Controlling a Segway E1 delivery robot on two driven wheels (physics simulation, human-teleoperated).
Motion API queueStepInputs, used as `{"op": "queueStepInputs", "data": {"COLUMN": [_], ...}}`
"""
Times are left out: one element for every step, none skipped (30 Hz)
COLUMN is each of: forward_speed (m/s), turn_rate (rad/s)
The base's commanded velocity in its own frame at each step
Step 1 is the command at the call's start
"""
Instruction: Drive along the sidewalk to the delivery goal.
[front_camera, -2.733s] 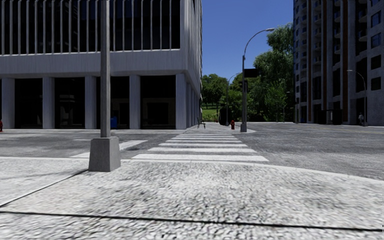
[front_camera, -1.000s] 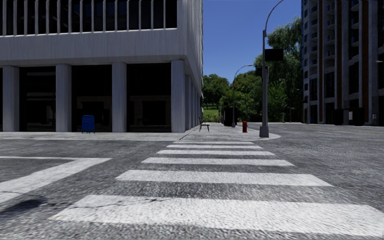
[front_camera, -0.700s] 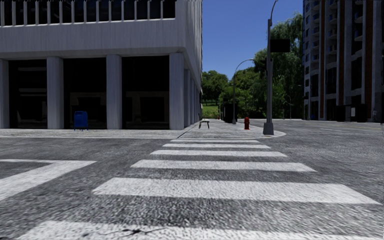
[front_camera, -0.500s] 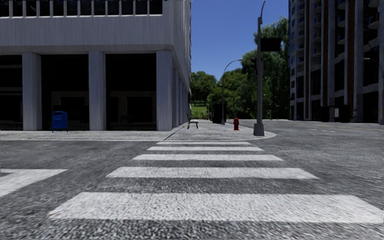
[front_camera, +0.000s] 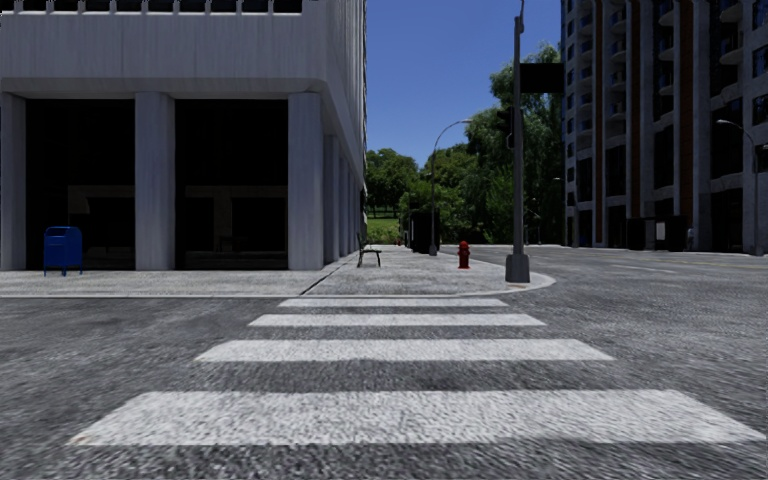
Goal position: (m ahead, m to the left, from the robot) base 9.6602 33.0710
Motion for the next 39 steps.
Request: {"op": "queueStepInputs", "data": {"forward_speed": [2.00, 2.00, 2.00, 2.00, 2.00, 2.00, 2.00, 2.00, 2.00, 2.00, 2.00, 2.00, 2.00, 2.00, 2.00, 2.00, 2.00, 2.00, 2.00, 2.00, 2.00, 2.00, 2.00, 2.00, 2.00, 2.00, 2.00, 2.00, 2.00, 2.00, 2.00, 2.00, 2.00, 2.00, 2.00, 2.00, 2.00, 2.00, 2.00], "turn_rate": [0.00, 0.00, 0.00, 0.00, 0.00, 0.00, 0.00, 0.00, 0.00, 0.00, 0.00, 0.00, 0.00, 0.00, 0.00, 0.00, 0.00, 0.00, 0.00, 0.00, 0.00, 0.00, 0.00, 0.00, 0.00, 0.00, 0.00, 0.00, 0.00, 0.00, 0.00, 0.00, 0.00, 0.01, 0.01, 0.03, 0.06, 0.10, 0.10]}}
